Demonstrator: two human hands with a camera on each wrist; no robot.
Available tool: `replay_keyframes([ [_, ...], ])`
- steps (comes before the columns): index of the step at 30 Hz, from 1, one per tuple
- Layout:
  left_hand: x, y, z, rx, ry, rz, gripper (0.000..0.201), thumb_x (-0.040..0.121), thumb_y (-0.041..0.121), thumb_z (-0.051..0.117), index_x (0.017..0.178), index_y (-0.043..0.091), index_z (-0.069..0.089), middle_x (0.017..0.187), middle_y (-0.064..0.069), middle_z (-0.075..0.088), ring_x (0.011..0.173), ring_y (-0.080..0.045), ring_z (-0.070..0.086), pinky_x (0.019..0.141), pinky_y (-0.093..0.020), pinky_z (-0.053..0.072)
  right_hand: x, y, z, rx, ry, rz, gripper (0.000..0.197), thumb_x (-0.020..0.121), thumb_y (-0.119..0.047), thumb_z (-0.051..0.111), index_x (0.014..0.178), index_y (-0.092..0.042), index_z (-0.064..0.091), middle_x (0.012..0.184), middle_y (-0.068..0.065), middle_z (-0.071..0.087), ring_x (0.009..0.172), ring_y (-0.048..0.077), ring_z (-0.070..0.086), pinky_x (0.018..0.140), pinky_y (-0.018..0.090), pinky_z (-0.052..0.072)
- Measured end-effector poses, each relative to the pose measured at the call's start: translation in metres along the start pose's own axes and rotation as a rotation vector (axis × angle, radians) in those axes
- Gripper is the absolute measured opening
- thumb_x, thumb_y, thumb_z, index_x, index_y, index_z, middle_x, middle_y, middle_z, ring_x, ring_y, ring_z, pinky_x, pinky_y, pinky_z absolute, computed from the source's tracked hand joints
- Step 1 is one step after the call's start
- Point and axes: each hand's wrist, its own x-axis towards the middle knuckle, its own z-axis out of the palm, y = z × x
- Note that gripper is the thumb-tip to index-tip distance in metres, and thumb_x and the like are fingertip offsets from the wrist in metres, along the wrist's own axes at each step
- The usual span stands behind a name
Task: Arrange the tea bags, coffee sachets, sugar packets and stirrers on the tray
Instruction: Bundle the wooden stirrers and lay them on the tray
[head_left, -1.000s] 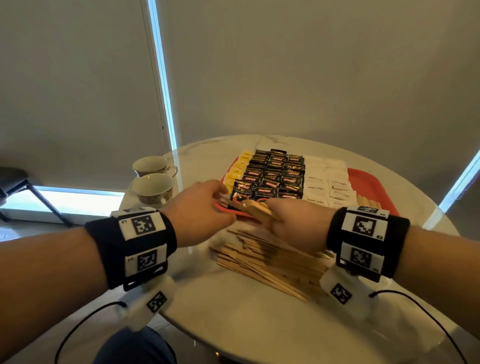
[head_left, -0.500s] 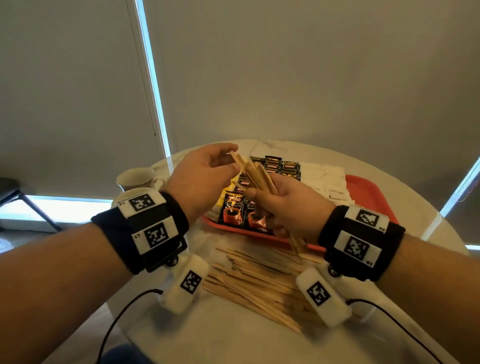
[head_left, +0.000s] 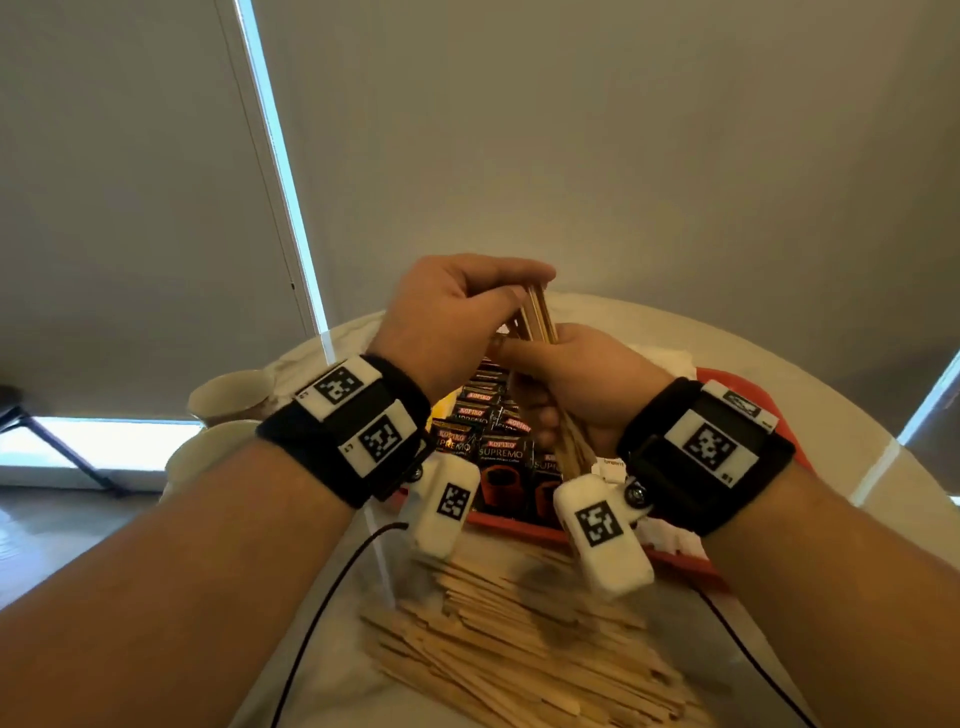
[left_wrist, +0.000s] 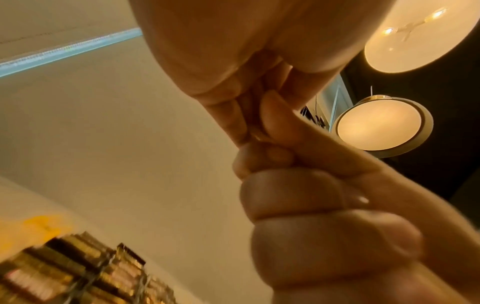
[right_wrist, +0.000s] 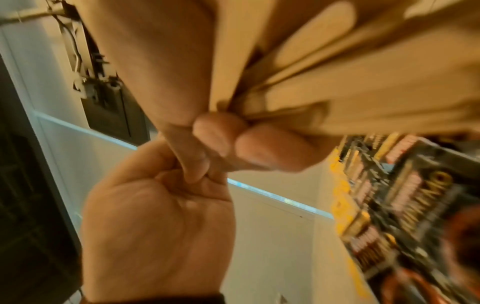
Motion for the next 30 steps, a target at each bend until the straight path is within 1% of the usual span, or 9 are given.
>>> replay_keyframes([
  [4,0.022,-0.016,-0.004,-0.187,-0.059,0.031,0.031,0.102,0.006,0.054,0.126,0.011,0.072,0.115,-0.009,0.078,0.111,-0.026,0.073,0.101,-0.047,0.057,0.011,-0.006,-0.011,0.071,-0.038,-0.025,0.036,0.097,-0.038,0.063,0.073,-0.019,0.046,0.058,0.003,0.032,0.043,0.015,0.032,0.043,0.026,0.035],
  [6,0.03,-0.021,-0.001,-0.414,-0.033,-0.036,0.033,0.107,0.021,0.05,0.137,0.015,0.062,0.121,-0.012,0.076,0.114,-0.028,0.072,0.097,-0.045,0.058,0.016,-0.013,-0.014,0.115,-0.038,-0.086,0.039,0.096,-0.042,0.062,0.069,-0.019,0.044,0.056,0.001,0.033,0.042,0.014,0.032,0.043,0.025,0.034],
  [11,0.034,-0.039,0.015,-0.844,-0.114,-0.405,0.072,0.104,0.065,0.032,0.142,0.008,0.054,0.09,-0.004,0.075,0.076,-0.015,0.072,0.068,-0.031,0.058,0.033,-0.034,-0.019,0.468,0.046,-0.347,0.027,0.097,-0.038,0.06,0.085,-0.017,0.05,0.06,0.0,0.047,0.046,0.01,0.045,0.046,0.025,0.047],
  [14,0.028,-0.056,0.019,-0.943,-0.21,-0.556,0.089,0.097,0.078,0.031,0.139,0.004,0.056,0.115,-0.015,0.074,0.112,-0.032,0.07,0.107,-0.056,0.051,0.043,-0.031,-0.022,0.609,0.098,-0.516,0.025,0.097,-0.035,0.06,0.085,-0.017,0.048,0.061,-0.001,0.045,0.047,0.009,0.042,0.048,0.026,0.045],
  [17,0.025,-0.066,0.021,-1.025,-0.259,-0.604,0.099,0.093,0.084,0.03,0.146,0.002,0.052,0.145,-0.025,0.059,0.139,-0.041,0.052,0.12,-0.061,0.034,0.053,-0.022,-0.022,0.656,0.16,-0.623,0.03,0.083,-0.037,0.067,0.078,-0.016,0.046,0.059,-0.001,0.04,0.049,0.012,0.038,0.053,0.03,0.042],
  [24,0.016,-0.07,0.034,-1.23,-0.257,-0.641,0.098,0.094,0.081,0.035,0.148,0.0,0.048,0.142,-0.023,0.062,0.136,-0.039,0.056,0.12,-0.054,0.037,0.064,0.005,-0.018,0.443,0.183,-0.588,0.036,0.074,-0.045,0.075,0.075,-0.016,0.053,0.063,-0.001,0.049,0.064,0.019,0.055,0.071,0.039,0.052],
  [26,0.014,-0.07,0.035,-1.251,-0.263,-0.632,0.093,0.094,0.081,0.037,0.141,0.003,0.057,0.142,-0.022,0.062,0.136,-0.04,0.056,0.122,-0.056,0.033,0.062,0.009,-0.015,0.35,0.17,-0.551,0.031,0.077,-0.045,0.074,0.074,-0.018,0.057,0.066,0.001,0.055,0.071,0.024,0.061,0.077,0.044,0.054],
  [29,0.015,-0.071,0.034,-1.101,-0.256,-0.611,0.087,0.09,0.084,0.042,0.098,0.003,0.071,0.104,-0.016,0.061,0.108,-0.032,0.063,0.121,-0.053,0.031,0.057,0.009,-0.013,0.274,0.152,-0.515,0.035,0.081,-0.044,0.071,0.074,-0.017,0.052,0.058,0.002,0.049,0.054,0.023,0.053,0.06,0.04,0.051],
  [30,0.016,-0.071,0.033,-1.019,-0.261,-0.596,0.091,0.087,0.086,0.045,0.103,0.0,0.071,0.098,-0.017,0.054,0.101,-0.033,0.059,0.118,-0.051,0.035,0.056,0.008,-0.014,0.246,0.132,-0.496,0.035,0.082,-0.042,0.071,0.075,-0.015,0.051,0.055,0.002,0.045,0.048,0.021,0.047,0.054,0.035,0.048],
])
